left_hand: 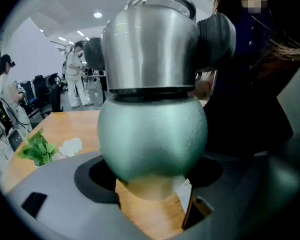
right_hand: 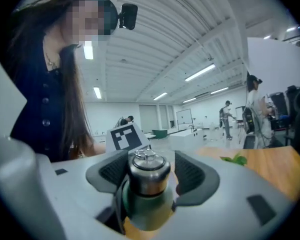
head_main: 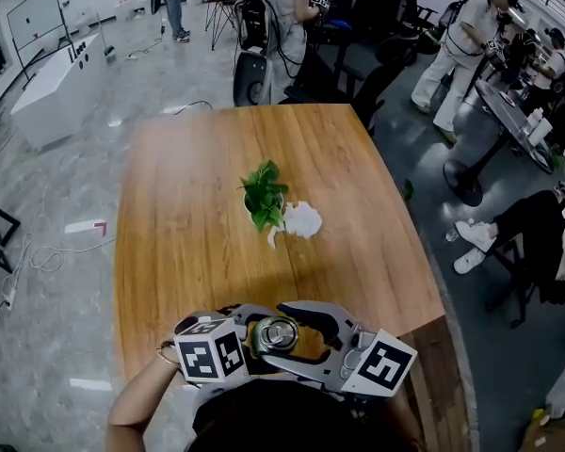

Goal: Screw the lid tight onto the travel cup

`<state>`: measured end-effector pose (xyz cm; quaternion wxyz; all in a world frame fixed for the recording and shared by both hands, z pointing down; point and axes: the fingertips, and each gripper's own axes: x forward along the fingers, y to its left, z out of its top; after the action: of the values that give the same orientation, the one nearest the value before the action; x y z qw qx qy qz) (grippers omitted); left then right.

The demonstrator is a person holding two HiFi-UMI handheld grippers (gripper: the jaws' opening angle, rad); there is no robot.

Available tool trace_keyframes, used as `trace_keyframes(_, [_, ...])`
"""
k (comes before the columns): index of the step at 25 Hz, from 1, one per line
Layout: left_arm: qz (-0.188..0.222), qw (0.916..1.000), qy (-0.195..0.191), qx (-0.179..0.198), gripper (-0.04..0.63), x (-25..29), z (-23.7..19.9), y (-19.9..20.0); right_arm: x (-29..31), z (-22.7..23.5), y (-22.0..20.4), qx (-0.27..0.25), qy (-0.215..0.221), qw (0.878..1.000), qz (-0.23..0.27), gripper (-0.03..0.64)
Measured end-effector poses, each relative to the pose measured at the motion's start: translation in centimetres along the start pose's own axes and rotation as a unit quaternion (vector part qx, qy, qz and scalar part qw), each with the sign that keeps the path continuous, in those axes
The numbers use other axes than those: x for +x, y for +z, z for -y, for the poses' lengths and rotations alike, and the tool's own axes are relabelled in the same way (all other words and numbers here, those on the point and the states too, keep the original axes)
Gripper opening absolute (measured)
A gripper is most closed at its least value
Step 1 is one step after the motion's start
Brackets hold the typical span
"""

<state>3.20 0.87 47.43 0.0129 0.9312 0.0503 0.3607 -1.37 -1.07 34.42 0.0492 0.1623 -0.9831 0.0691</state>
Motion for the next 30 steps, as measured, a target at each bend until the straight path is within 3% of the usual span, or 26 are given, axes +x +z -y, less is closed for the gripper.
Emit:
trace_keyframes(2, [-0.004,0.9997,0.017,-0.016,0.391,0.5,-0.5,-0.2,0.3,0.4,-0.4,-0.022,-0.019,1.000,-0.008,0.279])
trace_keyframes(4, [-0.011,0.9956,0.081,-0.045,0.391,0.7,-2.5,-0.6,0.4,1.8,-1.0,-0.039,-0.081,0.996,-0.013,0.279])
trace_keyframes(6, [-0.028,0.9864,0.148,-0.065,0.391,0.5,-4.4,-1.3,0.4,3.2,-1.3,-0.036,-0.144,0.989,-0.007,0.278])
trace_keyframes(8, [-0.044,0.9820,0.175,-0.054,0.391,0.1,-5.0,-1.6,0.4,3.3,-1.0,-0.017,-0.148,0.989,0.007,0.278])
trace_keyframes(9, [-0.043,0.9853,0.161,-0.038,0.391,0.0,-4.5,-1.4,0.4,2.7,-0.7,-0.004,-0.124,0.992,0.013,0.278])
trace_keyframes(11, [-0.024,0.9963,0.083,-0.002,0.391,-0.1,-2.4,-0.7,0.3,1.1,-0.2,0.017,-0.048,0.999,0.016,0.279])
trace_keyframes(13, [-0.008,0.9998,0.004,0.016,0.391,0.0,-0.1,-0.1,0.1,-0.1,0.1,0.020,0.008,1.000,0.013,0.279])
trace_keyframes(14, [-0.006,0.9998,-0.012,0.016,0.391,0.1,0.4,0.0,0.1,-0.3,0.1,0.014,0.018,1.000,0.012,0.279])
trace_keyframes(16, [-0.007,1.0000,0.005,0.003,0.391,0.4,-0.1,0.1,0.3,0.1,0.0,-0.003,-0.003,1.000,0.012,0.278])
trace_keyframes(18, [-0.010,0.9974,0.066,-0.026,0.391,0.5,-2.2,0.0,0.4,1.4,-0.1,-0.014,-0.065,0.998,0.018,0.277])
trace_keyframes(20, [-0.021,0.9884,0.140,-0.055,0.391,0.0,-4.4,-0.4,0.3,2.9,0.0,-0.009,-0.130,0.991,0.028,0.276])
trace_keyframes(22, [-0.034,0.9824,0.176,-0.052,0.391,-0.4,-5.4,-0.7,0.2,3.2,0.1,0.005,-0.137,0.990,0.037,0.276])
trace_keyframes(23, [-0.034,0.9854,0.162,-0.040,0.391,-0.5,-5.0,-0.7,0.1,2.7,0.3,0.014,-0.114,0.993,0.039,0.276])
trace_keyframes(25, [-0.018,0.9961,0.086,-0.008,0.391,-0.4,-2.9,-0.2,-0.1,1.2,0.7,0.023,-0.047,0.998,0.035,0.278])
trace_keyframes(27, [-0.012,0.9997,0.013,0.015,0.391,-0.2,-0.6,0.0,-0.2,0.1,0.7,0.014,0.003,1.000,0.021,0.278])
trace_keyframes(28, [-0.016,0.9997,-0.002,0.019,0.391,0.0,-0.1,-0.1,-0.1,-0.1,0.5,0.006,0.014,1.000,0.013,0.278])
trace_keyframes(30, [-0.024,0.9996,0.015,0.009,0.391,0.5,-0.6,-0.4,0.3,0.2,0.1,-0.016,0.000,1.000,0.002,0.276])
